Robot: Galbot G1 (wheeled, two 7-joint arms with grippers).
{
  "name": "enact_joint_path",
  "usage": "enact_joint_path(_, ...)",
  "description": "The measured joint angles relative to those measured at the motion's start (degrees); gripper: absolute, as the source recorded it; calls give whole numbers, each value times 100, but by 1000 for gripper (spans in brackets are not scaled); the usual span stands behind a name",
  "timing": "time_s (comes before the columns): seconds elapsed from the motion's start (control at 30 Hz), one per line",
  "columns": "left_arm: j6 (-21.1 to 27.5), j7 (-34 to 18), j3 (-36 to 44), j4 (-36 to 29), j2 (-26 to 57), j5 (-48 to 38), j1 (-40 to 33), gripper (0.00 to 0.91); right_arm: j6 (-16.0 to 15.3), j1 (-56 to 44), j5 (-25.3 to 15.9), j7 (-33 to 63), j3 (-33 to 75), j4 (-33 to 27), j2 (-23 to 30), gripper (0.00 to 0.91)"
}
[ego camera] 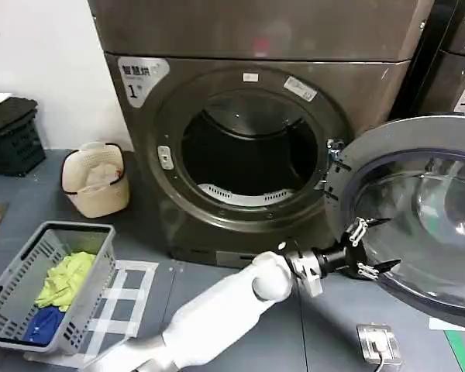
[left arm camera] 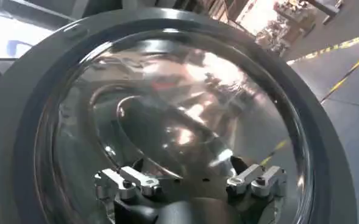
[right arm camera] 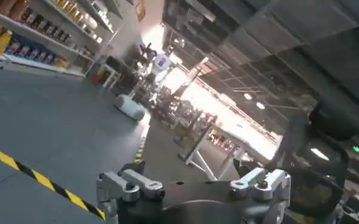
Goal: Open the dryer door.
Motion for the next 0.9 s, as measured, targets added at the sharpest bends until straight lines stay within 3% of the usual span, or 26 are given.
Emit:
enact_joint_path(0.4,312,56,-14,-404,168,-158,224,907,14,21,-2,-12,-90,79,46,907)
enact_joint_path(0.63,507,98,-140,-1193,585,-248,601,907,44,8,3,-55,-92,34,17,907)
enact_joint_path(0.9,1240,20,-557,-2333,1447,-838,1173,907,134,64,4,-122,-137,48,25,907)
